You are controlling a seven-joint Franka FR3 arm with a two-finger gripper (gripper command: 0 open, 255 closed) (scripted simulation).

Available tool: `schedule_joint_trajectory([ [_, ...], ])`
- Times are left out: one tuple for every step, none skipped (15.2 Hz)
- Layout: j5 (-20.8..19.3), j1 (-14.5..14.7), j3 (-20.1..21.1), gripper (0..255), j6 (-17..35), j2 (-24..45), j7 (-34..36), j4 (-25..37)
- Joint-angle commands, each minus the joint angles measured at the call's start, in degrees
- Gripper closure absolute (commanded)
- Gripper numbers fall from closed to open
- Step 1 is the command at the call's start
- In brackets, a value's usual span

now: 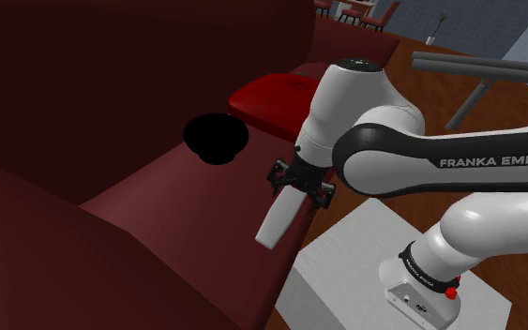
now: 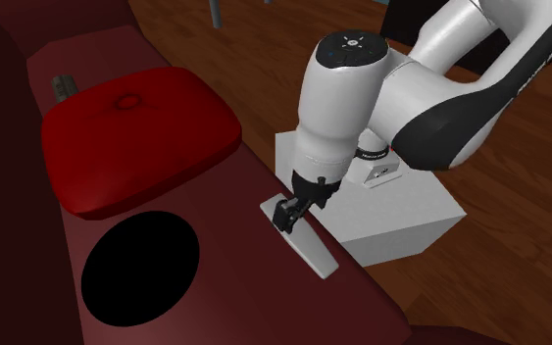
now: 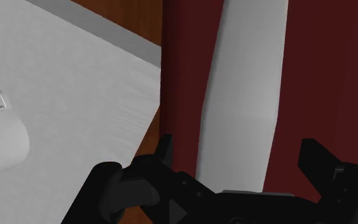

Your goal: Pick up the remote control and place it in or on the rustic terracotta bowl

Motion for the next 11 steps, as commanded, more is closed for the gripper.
schedule_joint_trajectory([
  [0.5, -2.3, 3.5, 0, 2.8, 2.1, 4.3, 0.7],
  [0.6, -2.6, 4.2, 0, 3.8, 2.7, 4.3, 0.4],
  [0.7, -2.9, 4.8, 0, 4.8, 3.4, 4.3, 0.0],
  [0.8, -3.3, 5.5, 0, 5.8, 4.0, 4.4, -0.3],
  [0.8, -3.7, 6.3, 0, 6.9, 4.7, 4.4, -0.6],
  [0.8, -4.1, 7.0, 0, 7.9, 5.4, 4.5, -0.9],
  [0.8, -4.6, 7.8, 0, 9.0, 6.2, 4.6, -1.2],
  [0.8, -5.4, 9.0, 0, 10.7, 7.4, 4.8, -1.6],
  [0.8, -5.4, 9.0, 0, 10.7, 7.4, 4.8, -1.6],
  [0.8, -5.4, 9.0, 0, 10.7, 7.4, 4.8, -1.6],
  [0.8, -5.4, 9.0, 0, 10.7, 7.4, 4.8, -1.6],
])
